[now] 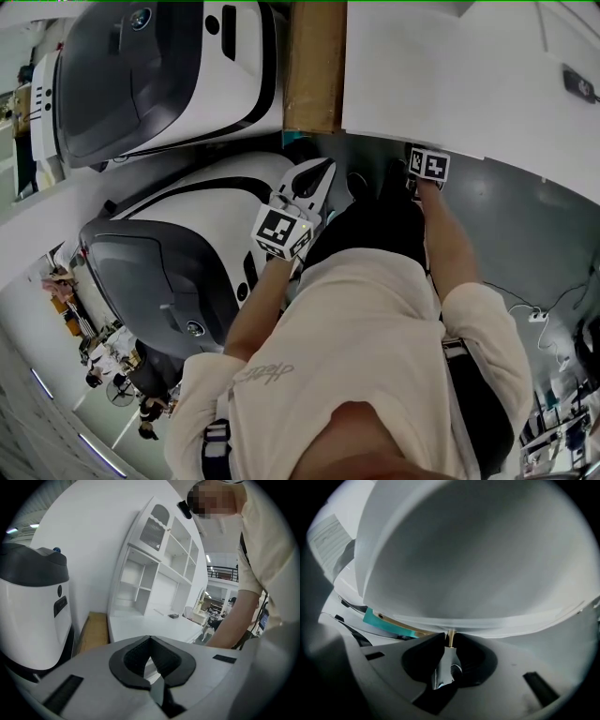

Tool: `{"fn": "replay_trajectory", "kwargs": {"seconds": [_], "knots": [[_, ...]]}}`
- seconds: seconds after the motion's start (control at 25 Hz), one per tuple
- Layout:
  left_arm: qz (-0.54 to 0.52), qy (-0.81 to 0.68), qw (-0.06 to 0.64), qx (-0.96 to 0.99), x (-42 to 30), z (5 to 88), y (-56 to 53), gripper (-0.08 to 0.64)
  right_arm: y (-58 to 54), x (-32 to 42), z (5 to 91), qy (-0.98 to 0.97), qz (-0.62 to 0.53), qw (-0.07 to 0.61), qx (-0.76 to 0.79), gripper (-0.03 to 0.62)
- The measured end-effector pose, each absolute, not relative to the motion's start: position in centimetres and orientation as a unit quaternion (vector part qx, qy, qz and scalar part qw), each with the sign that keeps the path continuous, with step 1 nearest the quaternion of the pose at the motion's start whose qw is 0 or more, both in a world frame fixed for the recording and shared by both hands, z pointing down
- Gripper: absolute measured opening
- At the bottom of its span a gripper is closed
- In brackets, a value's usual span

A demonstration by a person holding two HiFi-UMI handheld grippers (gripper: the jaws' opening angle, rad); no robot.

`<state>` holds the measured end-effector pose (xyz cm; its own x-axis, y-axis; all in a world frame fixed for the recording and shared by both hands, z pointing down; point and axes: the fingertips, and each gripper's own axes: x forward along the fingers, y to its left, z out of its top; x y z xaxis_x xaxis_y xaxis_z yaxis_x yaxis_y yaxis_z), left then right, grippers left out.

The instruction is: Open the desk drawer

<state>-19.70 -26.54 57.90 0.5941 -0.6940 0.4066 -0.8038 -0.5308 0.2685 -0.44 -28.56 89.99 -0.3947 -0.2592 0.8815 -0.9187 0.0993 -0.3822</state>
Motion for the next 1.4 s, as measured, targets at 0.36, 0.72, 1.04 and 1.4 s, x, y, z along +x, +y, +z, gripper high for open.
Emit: {"fn": "replay_trajectory", "kwargs": {"seconds": [0.36,0.72,1.04,1.4], "knots": [[0.128,-0.417,0.215,0.874,-20.7,58.1,-23.8,0.0,-26.4,-0.5,90.0,-0.661,0.501,0.32,0.459,0.08],[0.123,-0.387,0.213,0.888,-19.9,58.8,-21.5,0.0,-23.6,-0.5,90.1,-0.663,0.498,0.318,0.46,0.078],[0.126,-0.365,0.221,0.896,-18.5,59.8,-19.7,0.0,-21.1,-0.6,89.9,-0.667,0.493,0.328,0.452,0.079],[0.138,-0.354,0.204,0.902,-17.2,59.9,-18.9,0.0,-19.4,-0.7,90.0,-0.671,0.496,0.318,0.45,0.078]]}}
